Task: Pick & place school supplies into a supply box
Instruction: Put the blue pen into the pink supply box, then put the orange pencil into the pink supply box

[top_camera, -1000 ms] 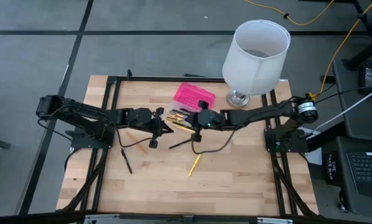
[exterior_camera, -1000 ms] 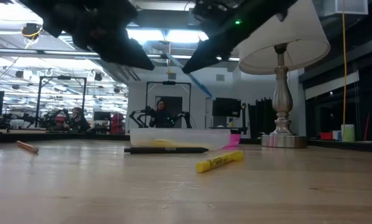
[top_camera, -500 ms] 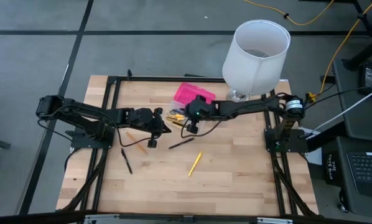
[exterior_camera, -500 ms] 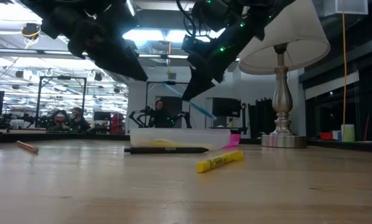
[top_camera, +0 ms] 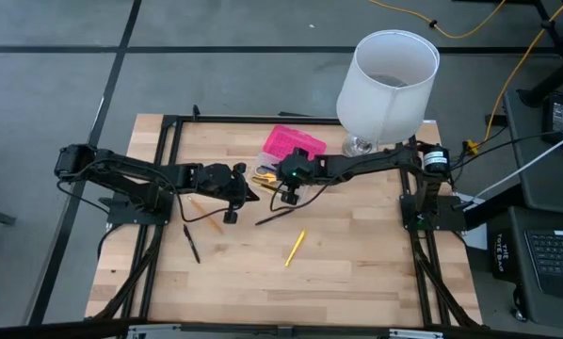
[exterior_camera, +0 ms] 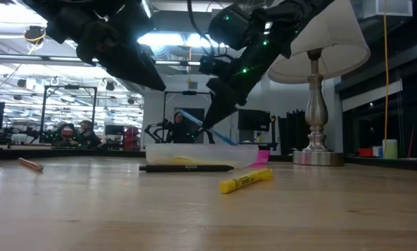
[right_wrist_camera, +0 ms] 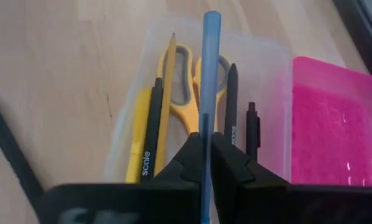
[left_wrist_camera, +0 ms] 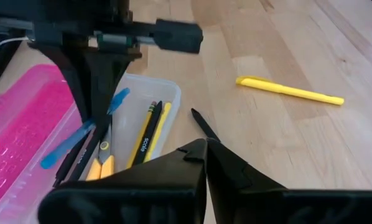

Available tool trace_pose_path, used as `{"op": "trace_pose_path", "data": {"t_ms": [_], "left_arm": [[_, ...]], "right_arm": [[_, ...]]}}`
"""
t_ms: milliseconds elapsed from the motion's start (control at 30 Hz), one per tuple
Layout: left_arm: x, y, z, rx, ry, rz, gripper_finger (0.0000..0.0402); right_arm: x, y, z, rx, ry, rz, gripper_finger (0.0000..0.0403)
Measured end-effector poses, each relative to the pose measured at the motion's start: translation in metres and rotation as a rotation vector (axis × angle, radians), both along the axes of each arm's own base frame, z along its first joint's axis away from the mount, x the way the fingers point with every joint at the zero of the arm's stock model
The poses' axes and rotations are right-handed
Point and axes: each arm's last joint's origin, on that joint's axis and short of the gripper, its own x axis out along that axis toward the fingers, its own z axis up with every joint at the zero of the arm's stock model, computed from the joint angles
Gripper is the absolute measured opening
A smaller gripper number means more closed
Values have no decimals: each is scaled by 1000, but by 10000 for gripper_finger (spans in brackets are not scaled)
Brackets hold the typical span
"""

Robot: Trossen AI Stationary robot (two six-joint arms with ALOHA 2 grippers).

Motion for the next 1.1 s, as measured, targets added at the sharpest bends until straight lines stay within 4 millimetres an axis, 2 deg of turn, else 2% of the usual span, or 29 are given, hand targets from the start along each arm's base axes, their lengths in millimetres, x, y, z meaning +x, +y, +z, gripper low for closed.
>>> {"op": "trace_pose_path", "data": {"t_ms": [100,367,633,733,900,1000,1100], "left_arm": [[0,0,0,0,-2,0,5],[0,0,0,-1,-3,0,1],[0,0,0,-1,-2,1,4],[-2,-1,-3,-35,36,59,1],[-9,-8,-12,12,147,162,3],[-11,-14,-14,-6,175,172,3],[-13,-21,-14,-33,206,170,3]], "right_arm": [[2,-3,-2,-8,-10,0,20],[1,-6,-3,-3,-3,-2,70],[0,-6,0,-34,8,35,76],[-1,-6,8,-63,-9,63,67],[-6,-5,22,-92,-22,92,11],[-7,-3,25,-93,-30,95,11],[-8,1,19,-99,-54,104,11]]}}
